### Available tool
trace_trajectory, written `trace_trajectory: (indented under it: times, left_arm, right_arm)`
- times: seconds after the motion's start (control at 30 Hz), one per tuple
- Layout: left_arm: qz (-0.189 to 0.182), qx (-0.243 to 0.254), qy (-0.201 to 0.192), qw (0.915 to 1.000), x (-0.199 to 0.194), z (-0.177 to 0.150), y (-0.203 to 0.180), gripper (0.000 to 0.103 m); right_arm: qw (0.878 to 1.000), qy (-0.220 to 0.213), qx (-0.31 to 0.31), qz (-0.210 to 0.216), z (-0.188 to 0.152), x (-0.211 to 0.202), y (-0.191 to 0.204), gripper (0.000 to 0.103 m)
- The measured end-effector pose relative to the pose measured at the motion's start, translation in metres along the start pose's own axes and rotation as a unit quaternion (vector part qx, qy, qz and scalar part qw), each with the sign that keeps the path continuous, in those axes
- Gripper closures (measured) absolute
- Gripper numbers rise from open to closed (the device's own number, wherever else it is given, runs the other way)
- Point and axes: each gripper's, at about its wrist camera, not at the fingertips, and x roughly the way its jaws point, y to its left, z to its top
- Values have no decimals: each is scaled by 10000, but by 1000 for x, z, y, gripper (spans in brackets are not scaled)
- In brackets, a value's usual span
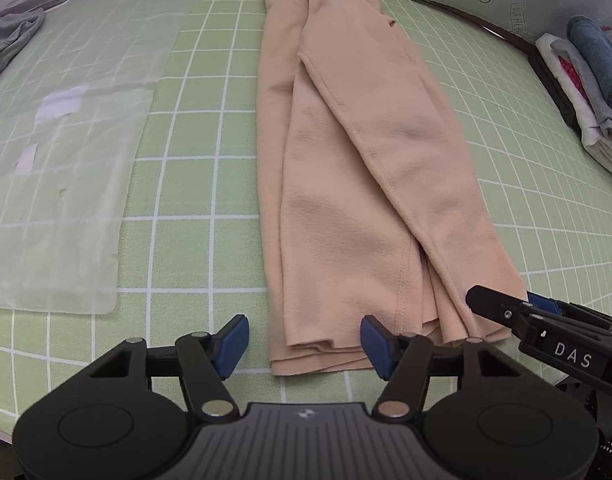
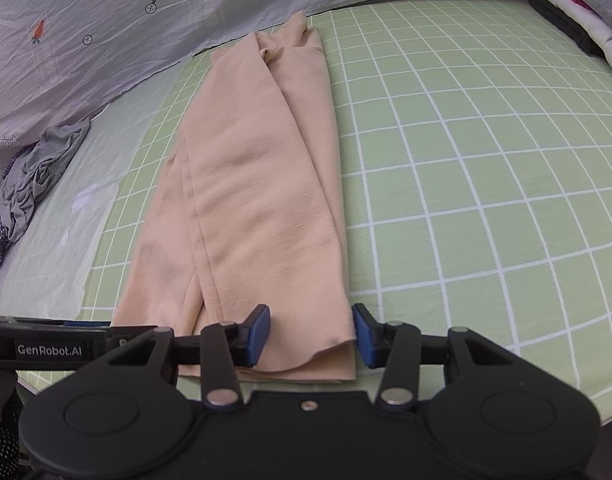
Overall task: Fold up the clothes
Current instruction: 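Grasp the strip end with the left gripper while the right gripper grasps beside it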
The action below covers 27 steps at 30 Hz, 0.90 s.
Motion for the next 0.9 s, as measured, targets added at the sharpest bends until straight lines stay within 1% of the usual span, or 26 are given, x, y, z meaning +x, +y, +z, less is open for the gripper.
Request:
trace_trajectory:
  times: [0.07, 0.13, 0.17, 0.2, 0.23, 0.27, 0.33, 0.4, 0.47, 0.57, 0.67, 0.73, 0.83, 0.9]
  left_arm:
    - [-48, 95, -5, 9999, 0, 1, -3, 53]
    - [-113, 152, 6, 9998, 1, 3, -5, 66]
    - [-147, 177, 13, 9997, 2, 4, -6, 69]
    - [-181, 202, 20, 9996, 2, 4, -7, 72]
    - [-214, 226, 27, 9995, 3, 5, -9, 78]
    - [-304, 183, 61, 9994, 3, 5, -7, 82]
    - [-497, -34, 173, 9986, 3, 2, -1, 87]
    - [-736, -251, 346, 9964, 1, -3, 7, 89]
    - [-941, -347, 477, 9938, -2, -10, 12, 89]
    - [-1198, -470, 546, 9902, -12, -15, 18, 90]
    - [-1279, -430, 384, 9901, -21, -10, 19, 90]
    - [-1259, -357, 233, 9911, -24, -2, 16, 90]
    - [-1240, -210, -32, 9921, -36, 11, 11, 90]
    - [-1269, -183, -280, 9913, -50, 24, 10, 90]
  right_arm:
    - [10000, 5, -49, -1, 0, 0, 1, 74]
    - [10000, 18, -28, 36, 0, 0, -1, 81]
    - [10000, 29, 6, 82, 0, 0, -3, 84]
    - [9999, 41, 19, 106, 0, 0, -4, 85]
    - [9999, 53, 32, 129, 0, 0, -4, 87]
    - [9999, 66, 13, 135, 0, -2, -4, 89]
    - [9998, 115, -36, 150, 0, -5, -4, 91]
    - [9996, 214, -72, 176, -2, -9, -5, 91]
    - [9991, 321, -102, 246, -6, -17, -7, 92]
    - [9984, 384, -33, 416, -8, -31, -12, 92]
    - [9980, 289, 8, 563, -2, -41, -14, 92]
    - [9977, 201, -55, 651, 7, -44, -11, 93]
    - [9965, 40, -46, 834, 23, -50, -9, 94]
    - [9952, -86, 60, 976, 37, -54, -11, 95]
